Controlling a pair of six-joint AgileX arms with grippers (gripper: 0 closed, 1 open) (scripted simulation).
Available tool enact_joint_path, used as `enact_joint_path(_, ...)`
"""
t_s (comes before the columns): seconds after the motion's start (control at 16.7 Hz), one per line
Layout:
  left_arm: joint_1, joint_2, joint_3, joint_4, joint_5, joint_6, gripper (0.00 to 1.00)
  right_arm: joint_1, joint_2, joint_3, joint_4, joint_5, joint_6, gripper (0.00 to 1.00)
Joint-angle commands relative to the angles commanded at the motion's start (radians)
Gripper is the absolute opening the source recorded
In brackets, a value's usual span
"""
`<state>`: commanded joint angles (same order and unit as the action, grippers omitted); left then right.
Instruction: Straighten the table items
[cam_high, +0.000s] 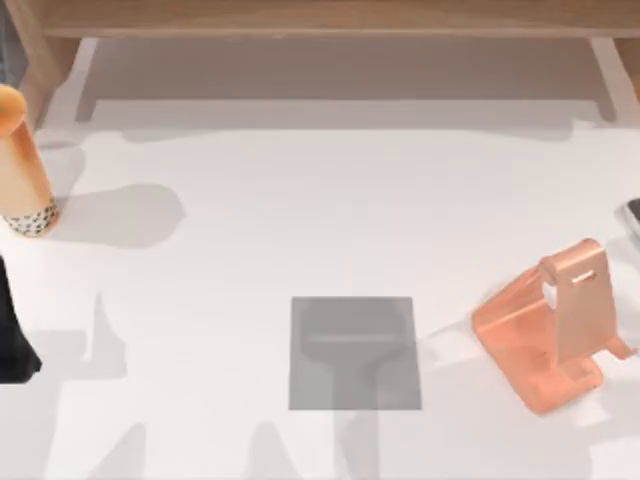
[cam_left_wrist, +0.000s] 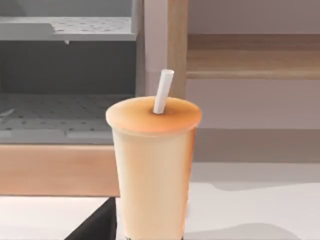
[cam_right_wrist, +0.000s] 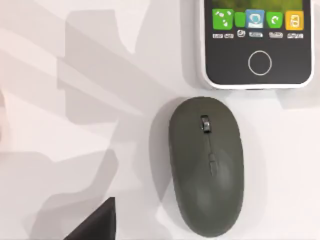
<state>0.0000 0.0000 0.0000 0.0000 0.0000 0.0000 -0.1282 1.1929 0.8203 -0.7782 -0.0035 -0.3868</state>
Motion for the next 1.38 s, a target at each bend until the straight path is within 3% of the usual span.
enact_joint_path(0.3,0.000,0.000,0.000,0.000,0.000,0.000,1.00,-0.033,0.307,0.210,-0.200,-0.001,-0.099,1.00)
enact_joint_path(0.6,0.000,0.000,0.000,0.000,0.000,0.000,1.00,-0.047,0.435,0.299,-0.284,-0.001,-0.141,1.00)
enact_joint_path(0.96,0.000,0.000,0.000,0.000,0.000,0.000,1.00,-0.043,0.439,0.287,-0.268,-0.001,-0.138,1.00)
enact_joint_path(1.38,0.000,0.000,0.000,0.000,0.000,0.000,1.00,-0.043,0.542,0.150,-0.027,-0.001,-0.135,1.00)
